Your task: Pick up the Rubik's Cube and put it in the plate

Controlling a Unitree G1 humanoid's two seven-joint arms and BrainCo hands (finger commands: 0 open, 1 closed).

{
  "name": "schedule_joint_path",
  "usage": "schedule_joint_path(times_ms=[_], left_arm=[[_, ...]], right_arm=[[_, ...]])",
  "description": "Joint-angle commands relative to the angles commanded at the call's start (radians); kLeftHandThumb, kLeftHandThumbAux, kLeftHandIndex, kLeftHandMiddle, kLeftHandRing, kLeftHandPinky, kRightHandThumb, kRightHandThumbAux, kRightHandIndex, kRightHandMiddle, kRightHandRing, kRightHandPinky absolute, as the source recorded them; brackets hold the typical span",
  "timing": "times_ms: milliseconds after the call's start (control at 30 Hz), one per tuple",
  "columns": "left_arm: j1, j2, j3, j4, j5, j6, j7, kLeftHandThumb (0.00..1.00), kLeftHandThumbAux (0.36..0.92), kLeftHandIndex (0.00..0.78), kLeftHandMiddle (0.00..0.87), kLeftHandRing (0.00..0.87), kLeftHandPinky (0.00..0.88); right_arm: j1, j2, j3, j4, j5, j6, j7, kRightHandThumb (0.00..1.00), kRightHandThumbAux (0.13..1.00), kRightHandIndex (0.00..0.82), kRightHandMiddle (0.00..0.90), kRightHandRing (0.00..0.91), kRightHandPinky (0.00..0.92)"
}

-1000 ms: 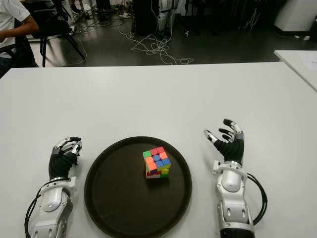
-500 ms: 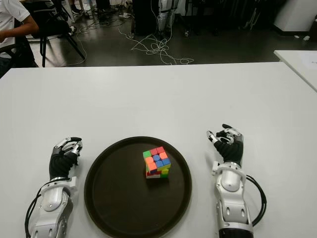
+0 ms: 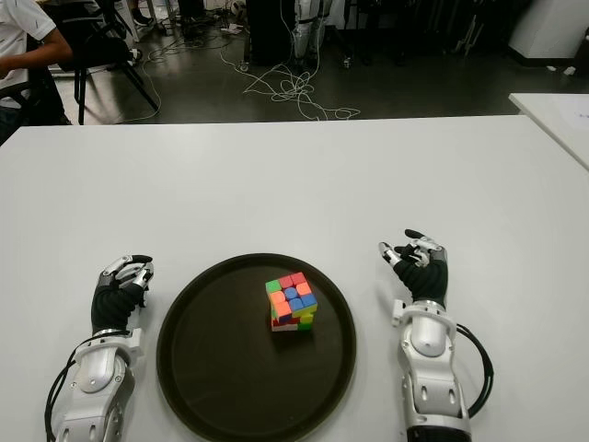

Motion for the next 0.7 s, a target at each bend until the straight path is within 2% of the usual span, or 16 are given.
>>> schedule_joint_path(times_ms=[433, 700], left_arm=[[0.003, -0.008, 0.001, -0.019, -0.006, 0.017, 0.005, 0.708, 0.706, 0.444, 0.788, 0.816, 0.819], [0.005, -0.005, 0.005, -0.002, -0.020, -0.014, -0.007, 0.709, 0.705, 0.444, 0.787, 0.815, 0.818]], right_arm=[[0.015, -0.010, 0.036, -0.011, -0.056, -0.025, -0.014, 0.277, 0.870, 0.790, 0.851, 0.855, 0.855], [0.030, -0.013, 0.060, -0.022, -0.116, -0.027, -0.041, 0.292, 0.861, 0.783, 0.849, 0.856, 0.855]])
